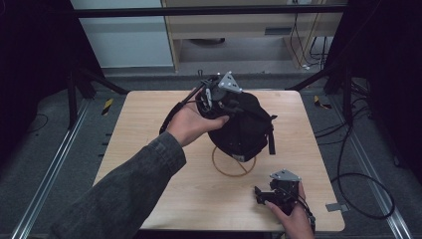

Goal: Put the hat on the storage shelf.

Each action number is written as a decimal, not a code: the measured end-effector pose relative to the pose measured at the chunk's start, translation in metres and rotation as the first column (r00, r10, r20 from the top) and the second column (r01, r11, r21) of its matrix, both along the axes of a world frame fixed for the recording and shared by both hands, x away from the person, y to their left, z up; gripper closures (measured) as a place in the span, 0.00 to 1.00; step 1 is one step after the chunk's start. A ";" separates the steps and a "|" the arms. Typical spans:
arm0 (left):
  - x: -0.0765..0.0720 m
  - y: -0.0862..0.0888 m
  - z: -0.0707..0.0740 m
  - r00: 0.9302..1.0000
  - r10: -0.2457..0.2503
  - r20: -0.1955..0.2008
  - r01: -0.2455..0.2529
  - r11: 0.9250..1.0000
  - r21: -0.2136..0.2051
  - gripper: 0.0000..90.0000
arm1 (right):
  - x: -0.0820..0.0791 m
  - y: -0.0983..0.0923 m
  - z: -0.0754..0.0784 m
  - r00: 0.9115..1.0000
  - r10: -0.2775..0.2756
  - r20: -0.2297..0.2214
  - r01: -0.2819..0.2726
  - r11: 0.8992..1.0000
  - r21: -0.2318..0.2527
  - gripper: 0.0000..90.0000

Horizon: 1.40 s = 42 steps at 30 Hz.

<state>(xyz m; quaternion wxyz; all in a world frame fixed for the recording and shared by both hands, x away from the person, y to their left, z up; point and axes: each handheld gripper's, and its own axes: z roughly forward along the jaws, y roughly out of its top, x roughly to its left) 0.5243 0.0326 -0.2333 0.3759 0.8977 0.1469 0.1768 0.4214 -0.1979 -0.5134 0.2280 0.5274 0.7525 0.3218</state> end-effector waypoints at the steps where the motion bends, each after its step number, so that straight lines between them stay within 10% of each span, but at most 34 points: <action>1: 0.000 0.000 -0.002 1.000 -0.001 -0.005 0.001 1.000 -0.001 0.81 | 0.000 0.000 0.000 1.000 0.000 0.000 0.000 1.000 0.000 0.00; 42: 0.011 0.007 -0.028 0.999 0.038 -0.031 -0.039 0.999 -0.006 0.78 | 0.000 0.000 0.000 1.000 -0.003 -0.001 0.003 1.000 0.000 0.00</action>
